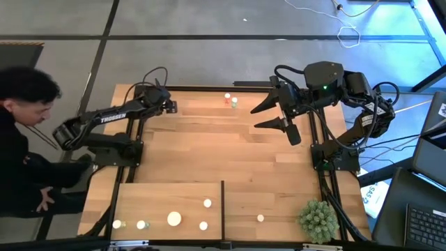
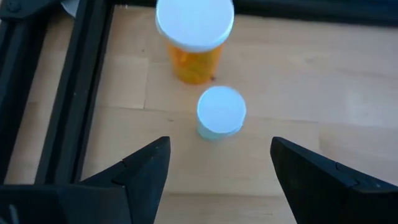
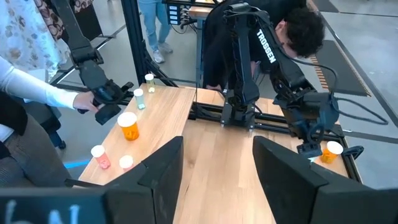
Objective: Pick and place medicine bottles onto shelf by color
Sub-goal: Put the top left blue pill bottle on the shelf aligned with the other blue pill bottle
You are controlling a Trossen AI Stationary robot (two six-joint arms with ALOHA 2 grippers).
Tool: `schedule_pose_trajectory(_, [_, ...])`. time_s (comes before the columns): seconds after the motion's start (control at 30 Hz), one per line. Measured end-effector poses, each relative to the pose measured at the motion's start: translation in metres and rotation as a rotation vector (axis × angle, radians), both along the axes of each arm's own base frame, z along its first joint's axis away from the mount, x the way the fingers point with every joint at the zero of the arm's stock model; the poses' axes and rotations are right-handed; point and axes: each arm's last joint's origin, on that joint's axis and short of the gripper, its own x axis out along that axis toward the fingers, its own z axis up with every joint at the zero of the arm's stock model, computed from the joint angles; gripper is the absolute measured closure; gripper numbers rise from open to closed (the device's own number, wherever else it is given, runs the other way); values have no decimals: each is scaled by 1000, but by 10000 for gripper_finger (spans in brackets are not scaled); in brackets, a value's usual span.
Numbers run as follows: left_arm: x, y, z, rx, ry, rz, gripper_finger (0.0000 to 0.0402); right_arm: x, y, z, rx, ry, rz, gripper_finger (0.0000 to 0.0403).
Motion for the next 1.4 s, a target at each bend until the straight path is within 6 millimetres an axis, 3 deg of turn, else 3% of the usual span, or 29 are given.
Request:
schedule_pose_trajectory(0.5, [10, 11, -8, 48, 18, -44, 129, 0, 0, 0, 2, 1, -1, 206])
schedule_pose_trajectory(1.4, [-2, 21, -9, 21, 1, -2, 137, 0, 0, 0, -2, 0, 1, 206])
